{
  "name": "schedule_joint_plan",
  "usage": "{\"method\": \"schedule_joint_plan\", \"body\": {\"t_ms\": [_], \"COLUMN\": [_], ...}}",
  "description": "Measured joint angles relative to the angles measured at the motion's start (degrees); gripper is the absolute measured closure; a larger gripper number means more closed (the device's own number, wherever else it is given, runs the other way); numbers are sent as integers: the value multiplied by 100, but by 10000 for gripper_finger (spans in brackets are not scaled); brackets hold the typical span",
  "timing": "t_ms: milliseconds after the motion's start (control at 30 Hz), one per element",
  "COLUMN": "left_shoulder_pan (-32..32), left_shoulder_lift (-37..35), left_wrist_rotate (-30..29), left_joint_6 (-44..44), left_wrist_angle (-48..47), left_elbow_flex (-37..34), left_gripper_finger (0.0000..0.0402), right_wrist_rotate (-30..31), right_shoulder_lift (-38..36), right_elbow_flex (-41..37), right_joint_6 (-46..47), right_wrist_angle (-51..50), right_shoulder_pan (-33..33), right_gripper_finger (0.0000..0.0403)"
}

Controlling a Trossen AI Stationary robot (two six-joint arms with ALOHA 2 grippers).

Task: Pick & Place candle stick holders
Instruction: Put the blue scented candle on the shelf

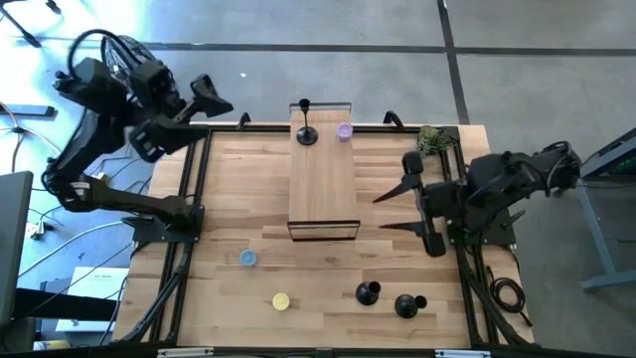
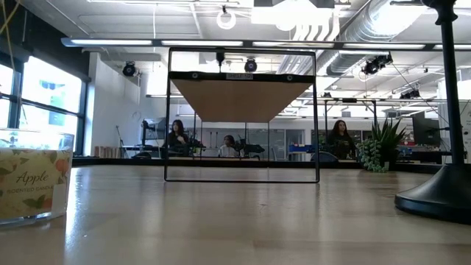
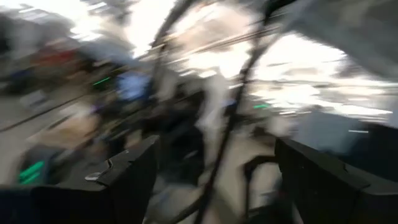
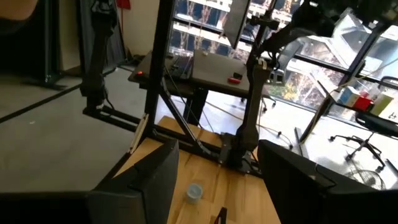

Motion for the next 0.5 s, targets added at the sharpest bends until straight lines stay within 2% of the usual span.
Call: {"method": "schedule_joint_plan", "body": {"t_ms": [100, 200, 300, 500], "left_shoulder_pan": [-189, -351, -463, -522], "left_shoulder_lift": [-250, -403, -472, -468], "left_wrist_rotate": [-903, -1437, -1673, -1684], "left_joint_6": [386, 534, 544, 821], "left_wrist_angle": [-1278, -2312, -3215, -4744], "left_elbow_flex": [0, 0, 0, 0], "left_gripper_finger": [89, 89, 89, 89], "right_wrist_rotate": [259, 554, 824, 1272], "right_shoulder_lift": [111, 239, 370, 513], "right_elbow_flex": [0, -4, -4, -4], "right_joint_6": [77, 88, 81, 176], "right_wrist_angle": [3, 128, 358, 625], "right_shoulder_pan": [134, 260, 326, 324], "right_gripper_finger": [188, 188, 188, 188]}}
